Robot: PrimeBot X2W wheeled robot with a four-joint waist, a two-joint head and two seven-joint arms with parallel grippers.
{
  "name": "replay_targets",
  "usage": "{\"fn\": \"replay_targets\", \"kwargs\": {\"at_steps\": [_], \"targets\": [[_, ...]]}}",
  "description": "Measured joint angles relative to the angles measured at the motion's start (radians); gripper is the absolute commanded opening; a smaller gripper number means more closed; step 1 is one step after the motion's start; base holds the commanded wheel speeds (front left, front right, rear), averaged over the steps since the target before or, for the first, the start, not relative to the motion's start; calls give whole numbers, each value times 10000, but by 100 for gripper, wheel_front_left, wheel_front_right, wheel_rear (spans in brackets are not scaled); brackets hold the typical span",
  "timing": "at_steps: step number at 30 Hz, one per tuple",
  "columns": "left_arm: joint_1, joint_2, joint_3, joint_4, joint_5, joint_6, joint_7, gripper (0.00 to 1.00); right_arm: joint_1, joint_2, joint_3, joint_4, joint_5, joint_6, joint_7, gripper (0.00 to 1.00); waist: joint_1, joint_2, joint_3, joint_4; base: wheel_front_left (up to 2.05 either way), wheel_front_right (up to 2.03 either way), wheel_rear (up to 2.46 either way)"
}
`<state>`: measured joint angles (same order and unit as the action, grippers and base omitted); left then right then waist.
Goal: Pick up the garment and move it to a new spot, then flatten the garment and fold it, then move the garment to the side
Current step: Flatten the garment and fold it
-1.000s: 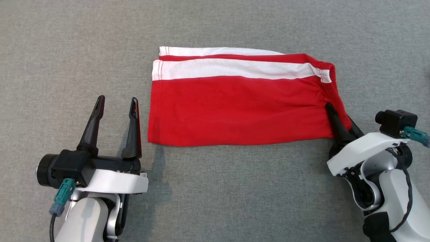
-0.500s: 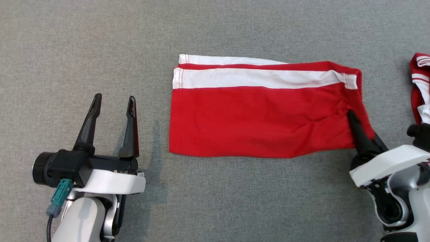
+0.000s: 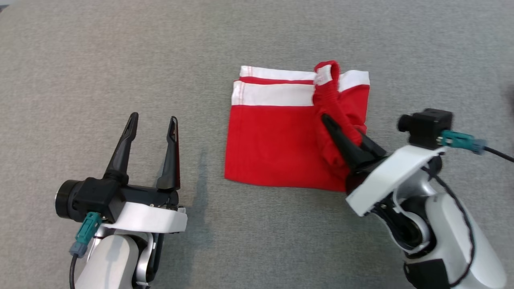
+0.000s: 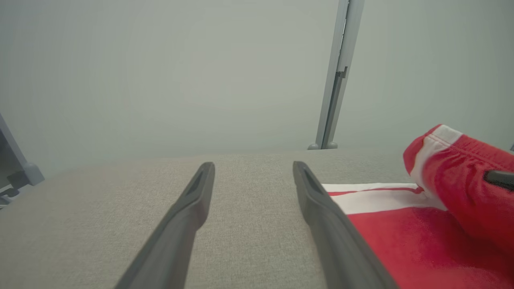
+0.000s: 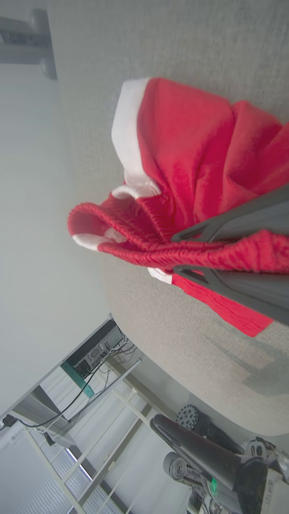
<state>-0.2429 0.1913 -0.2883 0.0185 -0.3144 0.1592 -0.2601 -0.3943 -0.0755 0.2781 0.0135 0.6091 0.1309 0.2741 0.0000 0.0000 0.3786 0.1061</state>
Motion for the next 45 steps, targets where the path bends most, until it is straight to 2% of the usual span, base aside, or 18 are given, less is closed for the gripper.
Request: {"fn": "replay_targets", "kwargs": {"at_steps": [9,12,19,20,21,22,23,28,33,41,42,43,45], "targets": [[-74,-385,-176,219,-33,-132,-4,100,-1296,242,1333,2284,-368,-2,-587,0,0,0,118,872,0,0,0],[-91,-508,-207,255,-25,-199,-4,100,-1663,257,1887,2953,-100,-2,-938,0,0,0,196,1083,0,0,0],[-106,-683,-54,282,84,-362,-13,100,-2359,257,2769,4151,244,-2,-1743,0,0,0,391,1219,0,0,0],[-108,-692,-36,297,107,-378,-13,100,-2426,253,2911,4186,290,-2,-1854,4,0,0,401,1192,0,0,0],[-114,-711,-29,316,153,-430,-13,100,-2471,249,3072,4190,405,-2,-1985,33,0,0,405,1165,0,0,0],[-121,-723,-23,330,159,-441,-13,100,-2522,249,3233,4184,512,-2,-2098,76,0,0,406,1134,0,0,0],[-128,-734,-13,343,173,-449,-13,100,-2563,259,3388,4180,560,-2,-2217,100,0,0,402,1100,0,0,0],[-136,-742,111,380,284,-485,-13,100,-2682,268,3670,4125,460,-2,-2947,100,0,0,302,894,0,0,0],[-76,-631,236,426,403,-435,-13,100,-2372,259,3202,3580,-198,0,-3812,100,0,0,82,557,0,0,0],[186,-257,560,370,433,-171,63,100,-831,-343,594,1900,-2316,0,-4905,100,0,0,-340,-87,0,0,0],[186,-257,560,370,433,-171,63,100,-831,-343,594,1900,-2316,0,-4905,100,0,0,-340,-87,0,0,0],[305,-159,686,291,380,-113,132,100,-348,-393,-119,1438,-2805,0,-4989,100,0,0,-434,-238,0,0,0],[384,-105,779,234,318,-79,151,100,178,-451,-773,1072,-3208,0,-5037,100,0,0,-538,-364,0,0,0]]}}
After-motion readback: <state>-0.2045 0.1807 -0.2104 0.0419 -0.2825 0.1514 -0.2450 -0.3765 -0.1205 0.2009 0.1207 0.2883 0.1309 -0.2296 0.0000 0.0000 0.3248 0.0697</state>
